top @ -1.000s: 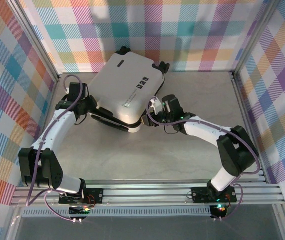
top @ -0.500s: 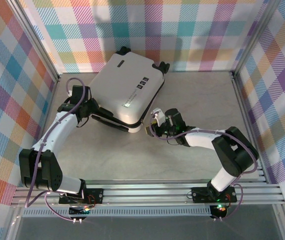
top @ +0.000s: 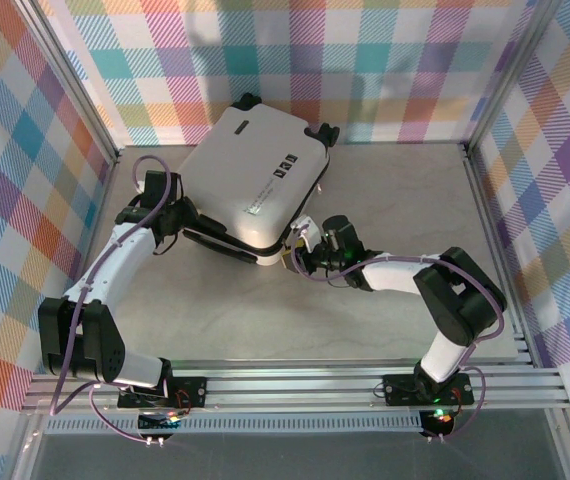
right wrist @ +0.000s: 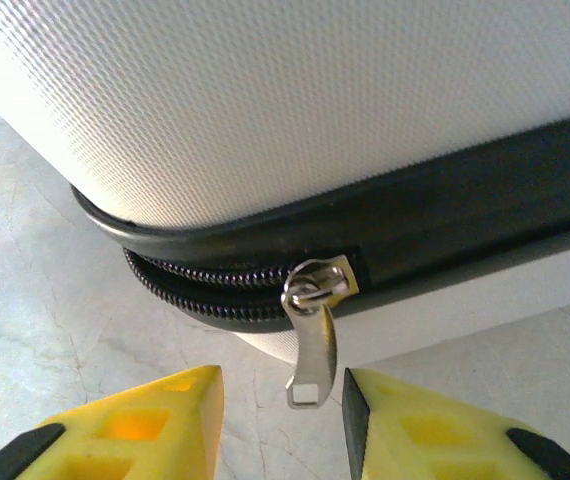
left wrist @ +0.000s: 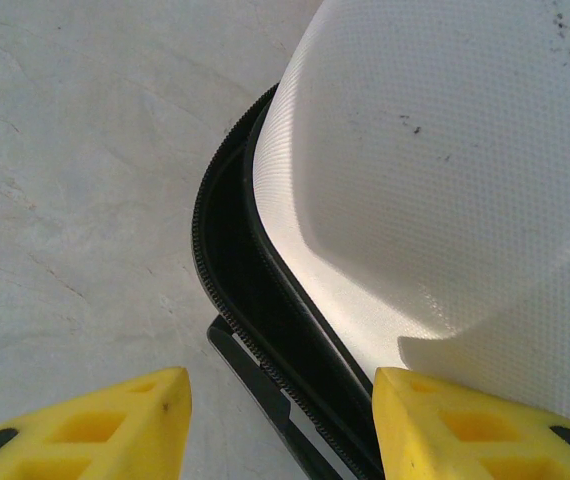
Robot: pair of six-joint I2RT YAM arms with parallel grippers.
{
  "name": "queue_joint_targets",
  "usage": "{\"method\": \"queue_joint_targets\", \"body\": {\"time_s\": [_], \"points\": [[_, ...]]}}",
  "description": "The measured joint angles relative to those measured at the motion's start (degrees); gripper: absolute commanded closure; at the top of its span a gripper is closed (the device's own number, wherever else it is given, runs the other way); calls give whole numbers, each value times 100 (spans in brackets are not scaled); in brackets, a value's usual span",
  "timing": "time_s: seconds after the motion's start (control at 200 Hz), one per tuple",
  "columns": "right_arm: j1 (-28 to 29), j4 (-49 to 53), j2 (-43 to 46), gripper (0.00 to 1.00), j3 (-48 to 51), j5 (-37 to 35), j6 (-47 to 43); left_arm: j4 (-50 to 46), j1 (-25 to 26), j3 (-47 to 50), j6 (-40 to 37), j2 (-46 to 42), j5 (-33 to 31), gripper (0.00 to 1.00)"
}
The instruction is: Pack the luggage
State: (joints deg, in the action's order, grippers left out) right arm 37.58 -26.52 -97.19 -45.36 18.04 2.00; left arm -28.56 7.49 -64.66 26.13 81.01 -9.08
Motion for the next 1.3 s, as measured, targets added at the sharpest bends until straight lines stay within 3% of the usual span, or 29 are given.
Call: {"method": "queue_joint_targets", "body": {"time_s": [0.165,0.43,0.555,0.92,1.105,1.3], "points": [[0,-2,-232,67,-229,85,-103,-4,0,0,-4,0,-13,48],[0,37,-428,93,-389,247,-282,-149,-50,-118,-120,2,-44,48],[0,22,-435,100,-393,262,-341,-149,-188,-354,-177,31,-42,47],[0,90,-391,100,-393,282,-555,94,-1025,-616,-63,898,70,46],[-2,175,-356,100,-393,332,-540,271,-1139,-728,138,1683,72,46],[-9,225,-310,100,-393,402,-396,367,-1172,-778,175,1766,42,46]]}}
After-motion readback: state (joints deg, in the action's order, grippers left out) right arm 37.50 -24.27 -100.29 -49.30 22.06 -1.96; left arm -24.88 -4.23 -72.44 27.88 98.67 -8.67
